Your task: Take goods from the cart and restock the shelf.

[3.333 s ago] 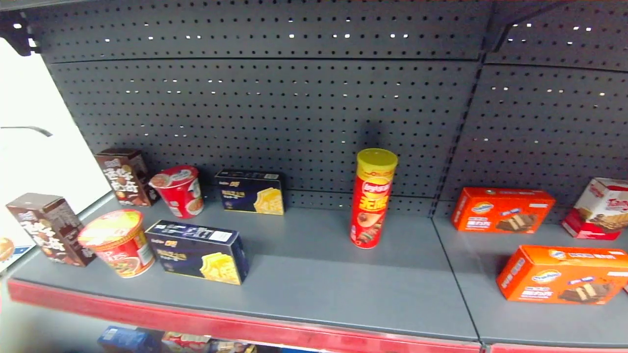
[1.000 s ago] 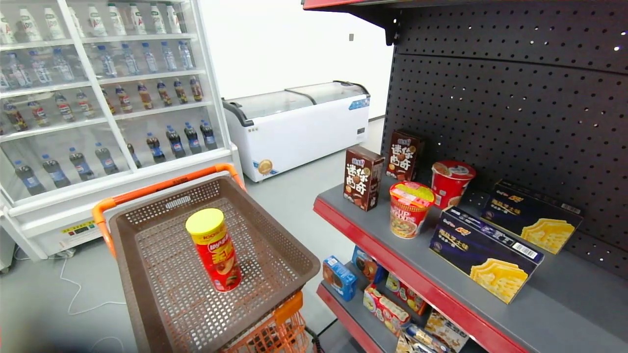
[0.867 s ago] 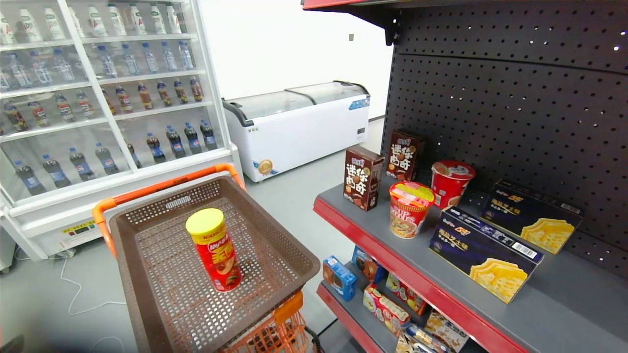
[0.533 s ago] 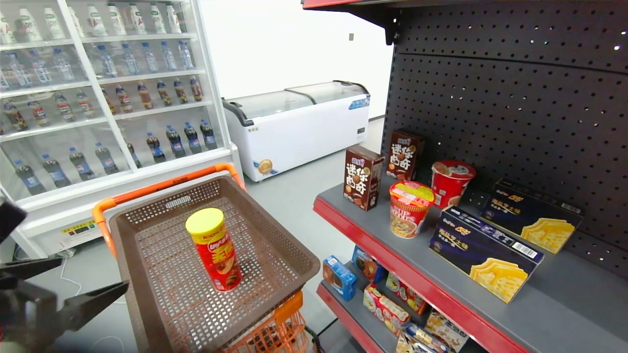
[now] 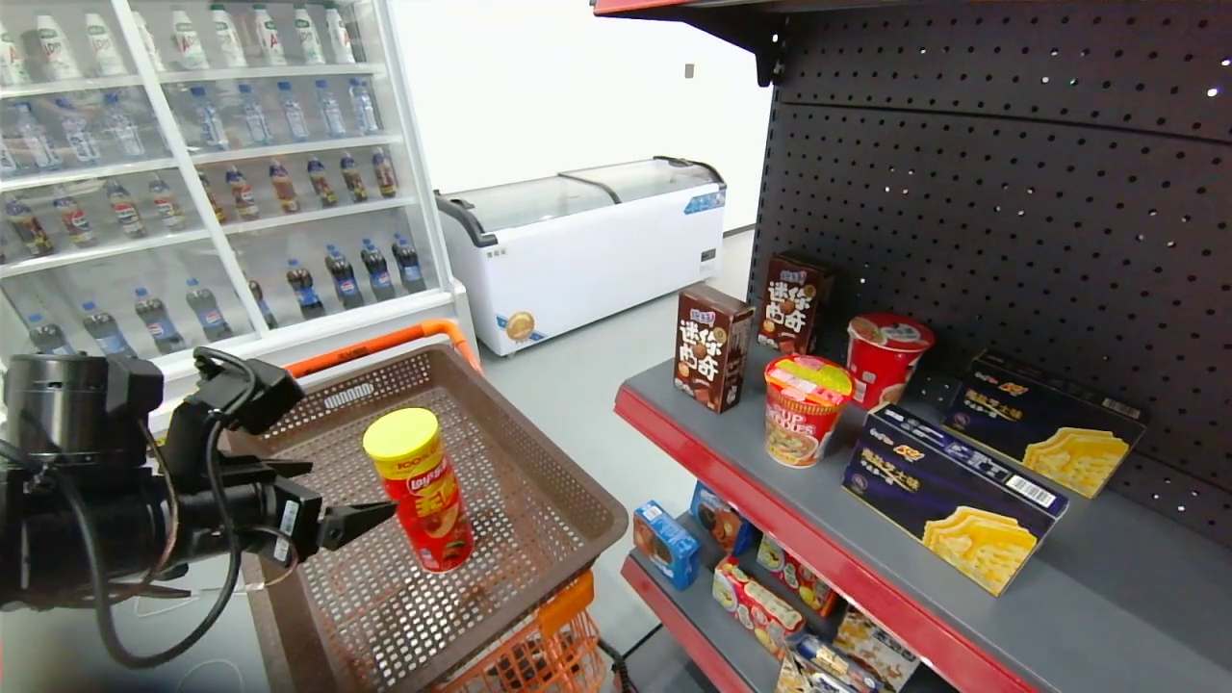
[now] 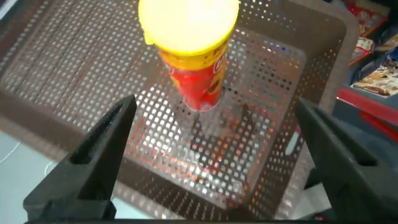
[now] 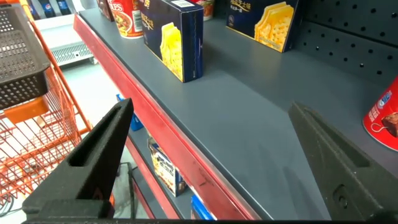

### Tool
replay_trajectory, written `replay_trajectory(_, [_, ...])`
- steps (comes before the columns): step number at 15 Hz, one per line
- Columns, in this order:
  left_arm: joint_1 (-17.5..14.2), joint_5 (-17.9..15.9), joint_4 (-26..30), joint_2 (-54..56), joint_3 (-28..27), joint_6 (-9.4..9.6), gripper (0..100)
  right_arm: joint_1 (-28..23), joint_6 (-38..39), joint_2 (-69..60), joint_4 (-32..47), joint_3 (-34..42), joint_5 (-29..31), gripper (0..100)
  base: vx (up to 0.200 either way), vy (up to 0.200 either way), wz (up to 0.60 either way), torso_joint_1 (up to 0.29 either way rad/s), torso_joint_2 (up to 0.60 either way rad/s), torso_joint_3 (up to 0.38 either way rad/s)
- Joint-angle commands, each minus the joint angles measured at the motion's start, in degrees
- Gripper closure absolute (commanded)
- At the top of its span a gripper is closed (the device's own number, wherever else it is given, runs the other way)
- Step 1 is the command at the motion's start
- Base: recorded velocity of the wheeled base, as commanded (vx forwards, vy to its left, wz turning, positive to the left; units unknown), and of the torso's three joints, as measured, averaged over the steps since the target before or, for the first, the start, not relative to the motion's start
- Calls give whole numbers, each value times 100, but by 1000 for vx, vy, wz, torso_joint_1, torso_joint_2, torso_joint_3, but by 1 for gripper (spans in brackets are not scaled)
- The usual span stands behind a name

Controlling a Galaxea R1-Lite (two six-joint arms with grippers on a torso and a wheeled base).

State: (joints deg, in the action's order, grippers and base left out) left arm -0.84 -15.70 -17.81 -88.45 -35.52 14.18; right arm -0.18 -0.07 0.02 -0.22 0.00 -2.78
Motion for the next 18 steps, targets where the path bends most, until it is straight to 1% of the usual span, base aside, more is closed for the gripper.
replay_trajectory(1, [-4, -117, -267, -682, 89, 50, 0, 1, -1, -2, -4, 0, -3, 0, 0, 0, 0, 0, 0, 0])
replay_trajectory(2, [-4, -161, -469, -840, 160, 76, 0, 1, -1, -2, -4, 0, -3, 0, 0, 0, 0, 0, 0, 0])
replay_trajectory(3, [5, -232, -900, -1042, 292, 76, 0, 1, -1, -2, -4, 0, -3, 0, 0, 0, 0, 0, 0, 0])
replay_trajectory(5, [-13, -232, -1612, -1315, 564, 85, 0, 1, -1, -2, -4, 0, -3, 0, 0, 0, 0, 0, 0, 0])
replay_trajectory(6, [-21, -223, -1849, -1429, 661, 85, 0, 1, -1, -2, -4, 0, -3, 0, 0, 0, 0, 0, 0, 0])
replay_trajectory(7, [-48, -223, -1954, -1499, 687, 85, 0, 1, -1, -2, -4, 0, -3, 0, 0, 0, 0, 0, 0, 0])
replay_trajectory(8, [-83, -223, -2227, -1719, 713, 85, 0, 1, -1, -2, -4, 0, -3, 0, 0, 0, 0, 0, 0, 0])
replay_trajectory(9, [-83, -223, -2315, -1789, 713, 85, 0, 1, -1, -2, -4, 0, -3, 0, 0, 0, 0, 0, 0, 0])
replay_trajectory(10, [-153, -232, -2684, -2018, 713, 94, 0, 1, -1, -2, -4, 0, -3, 0, 0, 0, 0, 0, 0, 0])
replay_trajectory(11, [-188, -232, -2860, -2167, 678, 155, 0, 1, -1, -2, -4, 0, -3, 0, 0, 0, 0, 0, 0, 0])
replay_trajectory(13, [-188, -232, -3018, -2466, 626, 261, 0, 1, -1, -2, -4, 0, -3, 0, 0, 0, 0, 0, 0, 0])
replay_trajectory(15, [-136, -232, -3255, -2721, 564, 261, 0, 1, -1, -2, -4, 0, -3, 0, 0, 0, 0, 0, 0, 0])
replay_trajectory(18, [-48, -223, -3325, -2941, 388, 261, 0, 1, -1, -2, -4, 0, -3, 0, 0, 0, 0, 0, 0, 0])
